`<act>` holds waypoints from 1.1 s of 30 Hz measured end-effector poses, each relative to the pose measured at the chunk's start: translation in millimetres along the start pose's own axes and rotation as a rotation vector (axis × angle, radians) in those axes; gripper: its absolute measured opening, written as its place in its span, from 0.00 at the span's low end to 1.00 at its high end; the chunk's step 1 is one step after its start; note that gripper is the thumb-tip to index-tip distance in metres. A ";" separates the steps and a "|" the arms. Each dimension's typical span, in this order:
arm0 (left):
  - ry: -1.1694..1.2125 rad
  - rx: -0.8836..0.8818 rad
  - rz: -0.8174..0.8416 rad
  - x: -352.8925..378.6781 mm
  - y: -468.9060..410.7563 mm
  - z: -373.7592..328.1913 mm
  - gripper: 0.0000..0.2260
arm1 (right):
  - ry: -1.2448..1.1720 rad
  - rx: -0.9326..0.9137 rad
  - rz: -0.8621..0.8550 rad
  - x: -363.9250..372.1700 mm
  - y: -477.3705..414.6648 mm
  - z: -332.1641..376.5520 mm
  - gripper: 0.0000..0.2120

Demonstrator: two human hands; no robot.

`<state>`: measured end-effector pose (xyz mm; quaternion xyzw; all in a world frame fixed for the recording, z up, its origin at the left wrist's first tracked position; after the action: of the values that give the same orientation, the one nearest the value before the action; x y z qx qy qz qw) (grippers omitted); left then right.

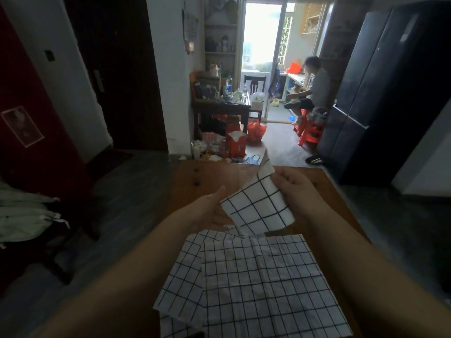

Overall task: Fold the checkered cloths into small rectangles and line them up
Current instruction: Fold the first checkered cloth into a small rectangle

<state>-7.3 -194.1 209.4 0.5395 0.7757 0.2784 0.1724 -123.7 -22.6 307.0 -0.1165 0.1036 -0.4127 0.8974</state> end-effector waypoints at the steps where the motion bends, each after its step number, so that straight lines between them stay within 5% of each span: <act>1: 0.050 0.008 0.044 4.6 -2.1 -2.3 0.26 | -0.001 -0.005 -0.006 -1.9 0.1 -0.2 0.09; 7: 0.109 0.234 -0.112 -2.8 3.6 -35.2 0.11 | 0.136 -0.013 -0.156 -30.3 0.3 -7.1 0.10; 12: 0.238 0.295 -0.088 -9.0 11.2 -47.9 0.16 | 0.249 0.003 -0.210 -43.0 1.0 -12.0 0.10; 19: 0.043 0.380 -0.266 -18.5 17.6 -57.9 0.14 | 0.290 0.043 -0.316 -47.8 -1.5 -25.7 0.10; 25: 0.045 0.398 -0.370 -35.9 27.6 -67.3 0.06 | 0.458 -0.081 -0.155 -31.4 -7.0 -11.9 0.12; 33: -0.474 0.484 -0.550 -35.2 41.9 -80.6 0.09 | 0.543 -0.080 -0.093 -24.2 -12.0 -13.9 0.07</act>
<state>-9.4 -235.7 297.4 0.3866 0.8723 -0.0993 0.2823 -151.7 -13.4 299.5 -0.0416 0.3510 -0.4651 0.8116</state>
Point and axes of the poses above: each hand's wrist, its own y-axis away from the middle knuckle, its own x-axis out of the palm, z = x × y, the point moved 9 cm from there along -y, towards the middle knuckle, and after that the axes turned 13 degrees about -x, right-handed, at the moved point
